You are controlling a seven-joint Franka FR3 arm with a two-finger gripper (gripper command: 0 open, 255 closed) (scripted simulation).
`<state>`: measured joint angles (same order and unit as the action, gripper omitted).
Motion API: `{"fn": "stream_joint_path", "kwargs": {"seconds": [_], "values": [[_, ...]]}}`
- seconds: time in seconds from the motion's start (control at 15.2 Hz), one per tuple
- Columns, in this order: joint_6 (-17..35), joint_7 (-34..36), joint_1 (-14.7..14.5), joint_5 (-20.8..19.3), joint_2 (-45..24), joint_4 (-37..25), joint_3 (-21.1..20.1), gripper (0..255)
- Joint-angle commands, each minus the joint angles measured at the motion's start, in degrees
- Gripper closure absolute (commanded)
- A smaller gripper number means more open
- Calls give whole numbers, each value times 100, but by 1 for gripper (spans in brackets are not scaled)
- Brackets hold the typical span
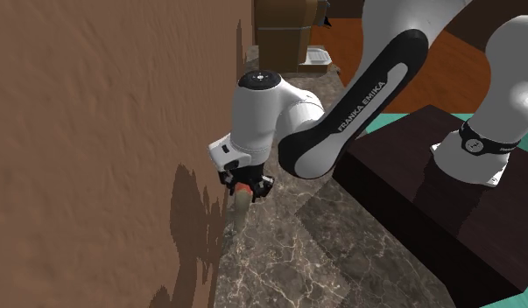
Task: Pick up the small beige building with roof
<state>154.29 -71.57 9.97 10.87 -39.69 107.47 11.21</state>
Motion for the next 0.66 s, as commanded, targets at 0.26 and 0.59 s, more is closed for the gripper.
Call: {"fn": "stream_joint_path", "kwargs": {"seconds": [0.26,0.59], "values": [[-287,51,-79,-87,386,99,103,255],[-445,81,-119,-137,577,131,155,255]]}}
